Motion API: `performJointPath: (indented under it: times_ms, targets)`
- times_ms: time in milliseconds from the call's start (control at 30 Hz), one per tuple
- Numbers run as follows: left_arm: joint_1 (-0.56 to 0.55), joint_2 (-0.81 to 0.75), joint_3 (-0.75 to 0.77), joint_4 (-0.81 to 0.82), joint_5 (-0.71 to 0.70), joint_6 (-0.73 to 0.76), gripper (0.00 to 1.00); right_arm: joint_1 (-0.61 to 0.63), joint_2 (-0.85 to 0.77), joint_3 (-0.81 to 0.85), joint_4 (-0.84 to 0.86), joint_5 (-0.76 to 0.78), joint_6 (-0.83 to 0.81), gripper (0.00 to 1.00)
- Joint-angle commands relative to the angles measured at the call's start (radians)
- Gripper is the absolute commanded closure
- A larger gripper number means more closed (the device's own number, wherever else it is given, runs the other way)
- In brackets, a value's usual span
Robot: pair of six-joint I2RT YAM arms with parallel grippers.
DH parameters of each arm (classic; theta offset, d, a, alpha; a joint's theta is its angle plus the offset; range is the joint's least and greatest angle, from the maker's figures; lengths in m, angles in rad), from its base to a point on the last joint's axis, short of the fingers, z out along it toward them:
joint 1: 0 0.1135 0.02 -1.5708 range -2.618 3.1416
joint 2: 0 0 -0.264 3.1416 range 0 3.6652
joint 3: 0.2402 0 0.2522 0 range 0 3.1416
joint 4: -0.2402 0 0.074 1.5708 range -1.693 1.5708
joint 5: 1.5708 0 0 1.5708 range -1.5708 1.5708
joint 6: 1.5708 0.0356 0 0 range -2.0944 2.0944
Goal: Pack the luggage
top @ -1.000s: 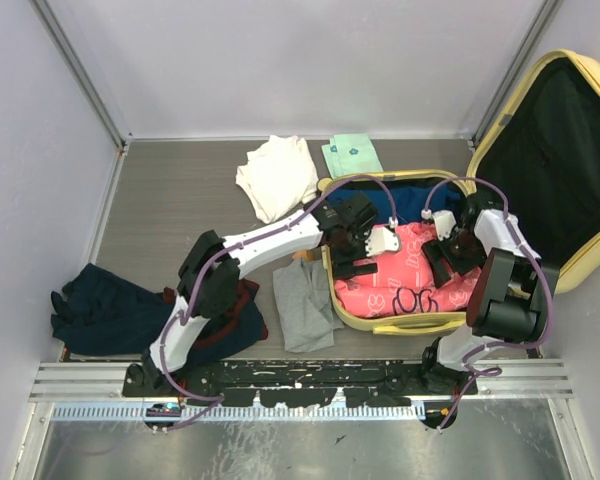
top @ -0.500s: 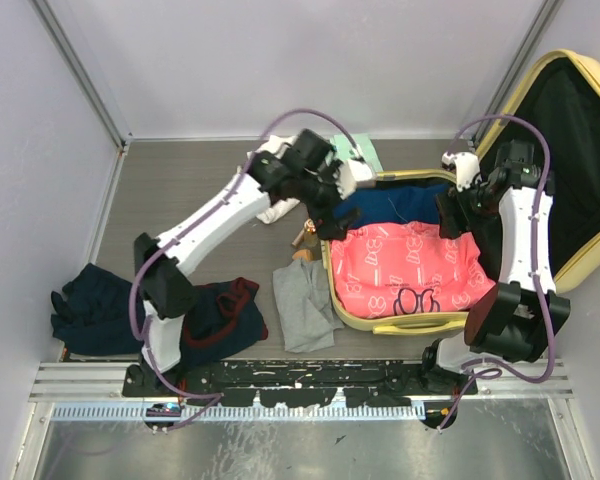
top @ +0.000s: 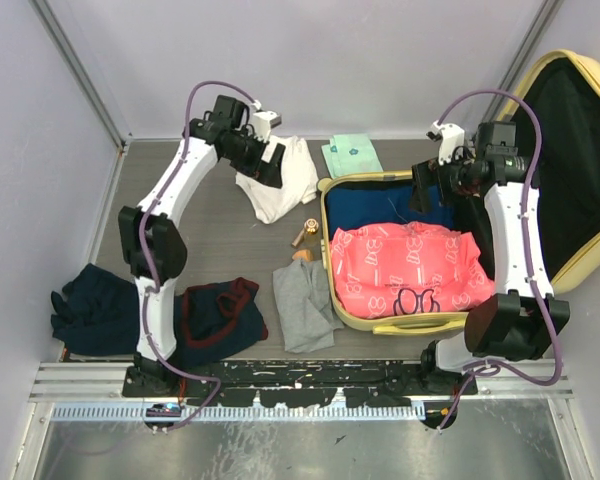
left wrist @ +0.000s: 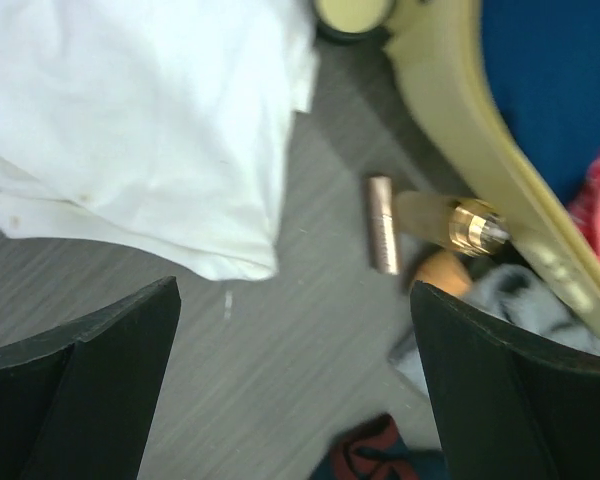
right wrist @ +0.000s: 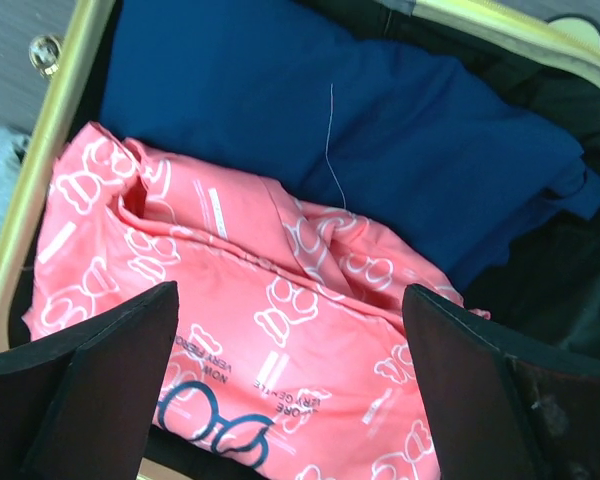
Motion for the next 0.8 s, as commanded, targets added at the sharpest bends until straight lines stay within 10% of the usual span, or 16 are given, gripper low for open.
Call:
performJointPath:
  times_ms: [0, 467, 767]
  targets:
    - [0.034, 0.149, 0.137, -0.025, -0.053, -0.011, 0.00, 0.007, -0.058, 0.044, 0.126, -0.045, 0.133, 0.02]
    - [0.034, 0.488, 0.351, -0.002, -0.235, 0.049, 0.06, 0.007, -0.104, 0.019, 0.262, -0.084, 0.342, 0.00]
    - [0.068, 0.219, -0.175, 0.032, -0.303, 0.224, 0.35, 0.103, -0.121, -0.035, 0.310, -0.075, 0.388, 0.00]
